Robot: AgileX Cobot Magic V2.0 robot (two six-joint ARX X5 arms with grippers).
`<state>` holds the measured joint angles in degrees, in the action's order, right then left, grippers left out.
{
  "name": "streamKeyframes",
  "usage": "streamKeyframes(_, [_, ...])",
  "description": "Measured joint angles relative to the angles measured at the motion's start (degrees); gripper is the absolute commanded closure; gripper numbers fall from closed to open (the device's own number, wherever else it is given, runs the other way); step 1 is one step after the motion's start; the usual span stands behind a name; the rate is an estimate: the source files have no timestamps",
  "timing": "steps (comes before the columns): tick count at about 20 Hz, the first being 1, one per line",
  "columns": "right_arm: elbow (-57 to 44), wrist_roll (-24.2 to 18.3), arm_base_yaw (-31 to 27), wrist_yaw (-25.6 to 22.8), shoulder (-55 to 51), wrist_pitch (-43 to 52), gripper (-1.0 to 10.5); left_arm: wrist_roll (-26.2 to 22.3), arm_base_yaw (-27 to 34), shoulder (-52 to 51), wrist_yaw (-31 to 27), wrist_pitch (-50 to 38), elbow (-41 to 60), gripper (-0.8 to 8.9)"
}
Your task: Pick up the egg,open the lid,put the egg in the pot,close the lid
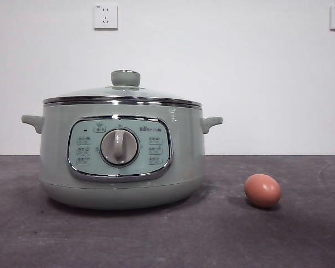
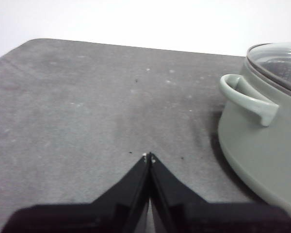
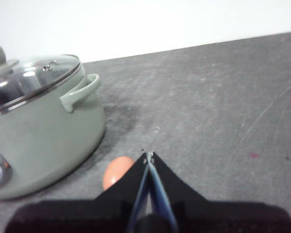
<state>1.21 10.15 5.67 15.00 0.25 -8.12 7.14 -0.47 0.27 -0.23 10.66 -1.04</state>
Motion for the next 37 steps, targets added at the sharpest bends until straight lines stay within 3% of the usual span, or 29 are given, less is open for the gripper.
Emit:
streamKeyframes(11, [2.9,9.7,0.0,0.0,0.9,0.1,9.6,7.2,0.0,0.0,9.8,3.5,-2.9,8.19])
streamKeyframes(20, [15.3,10.3,0.0,0.1,9.5,-5.7,9.6,10.9,0.0,2.1,14.1,12.8,-13.1,8.19])
streamKeyframes(26, [26.9,5.2,0.0,5.2,19.8,-16.7,9.6,10.8,0.0,6.7,20.4,18.0,-20.2,8.19])
streamKeyframes(37, [45.3,-11.4,0.0,13.7,35.9,-42.6,9.6,4.9,0.0,19.2,33.4,29.9,-32.5,8.19])
